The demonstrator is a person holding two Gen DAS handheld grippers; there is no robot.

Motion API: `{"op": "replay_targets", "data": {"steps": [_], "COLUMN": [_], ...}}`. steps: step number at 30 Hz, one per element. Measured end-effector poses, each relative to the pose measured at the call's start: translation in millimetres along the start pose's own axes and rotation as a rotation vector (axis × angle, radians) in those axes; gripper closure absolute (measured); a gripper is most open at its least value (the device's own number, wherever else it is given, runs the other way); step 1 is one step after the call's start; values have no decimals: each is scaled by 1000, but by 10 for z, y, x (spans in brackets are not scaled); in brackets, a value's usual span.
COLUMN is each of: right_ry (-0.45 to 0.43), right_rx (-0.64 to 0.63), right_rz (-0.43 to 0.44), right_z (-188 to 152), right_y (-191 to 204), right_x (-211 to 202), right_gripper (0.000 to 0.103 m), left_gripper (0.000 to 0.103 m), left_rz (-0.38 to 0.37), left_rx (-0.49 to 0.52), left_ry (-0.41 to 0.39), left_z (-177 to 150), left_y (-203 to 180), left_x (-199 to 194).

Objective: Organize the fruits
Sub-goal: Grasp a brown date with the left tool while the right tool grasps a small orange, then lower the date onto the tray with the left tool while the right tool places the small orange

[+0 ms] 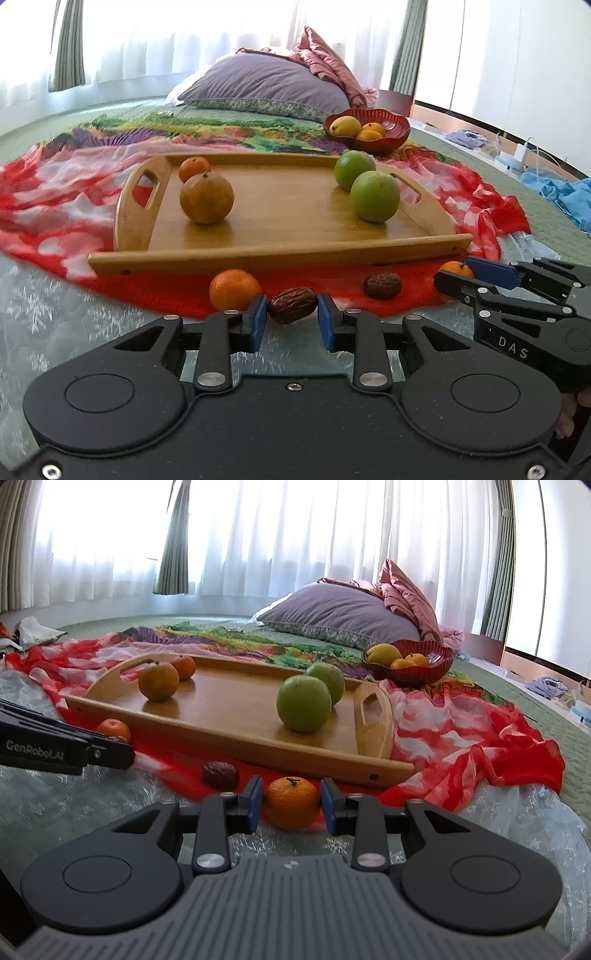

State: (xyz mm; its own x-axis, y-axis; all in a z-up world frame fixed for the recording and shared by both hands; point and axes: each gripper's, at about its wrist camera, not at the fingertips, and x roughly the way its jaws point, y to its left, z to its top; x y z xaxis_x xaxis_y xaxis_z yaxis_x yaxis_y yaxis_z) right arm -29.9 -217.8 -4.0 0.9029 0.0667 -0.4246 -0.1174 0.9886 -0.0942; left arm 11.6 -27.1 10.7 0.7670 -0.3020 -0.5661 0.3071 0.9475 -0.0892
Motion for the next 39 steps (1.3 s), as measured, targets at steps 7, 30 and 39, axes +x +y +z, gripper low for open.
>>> {"op": "replay_targets", "data": {"steps": [7,30,39], "right_ry": [-36,-55,166], "right_rx": [-1,88,217], "right_rz": [11,69,121], "right_z": [167,1139,1510], "right_y": [29,-36,-168], "right_x": [16,687,1444], "right_gripper": [65,67,67], "left_gripper": [75,75,75], "left_rz": [7,-17,-22], "left_rx": [-1,-55,-146], "left_ry": [-48,-42,86], "left_z": [215,1224,1510], "left_y": [13,377,622], "left_x": [21,506,1119]}}
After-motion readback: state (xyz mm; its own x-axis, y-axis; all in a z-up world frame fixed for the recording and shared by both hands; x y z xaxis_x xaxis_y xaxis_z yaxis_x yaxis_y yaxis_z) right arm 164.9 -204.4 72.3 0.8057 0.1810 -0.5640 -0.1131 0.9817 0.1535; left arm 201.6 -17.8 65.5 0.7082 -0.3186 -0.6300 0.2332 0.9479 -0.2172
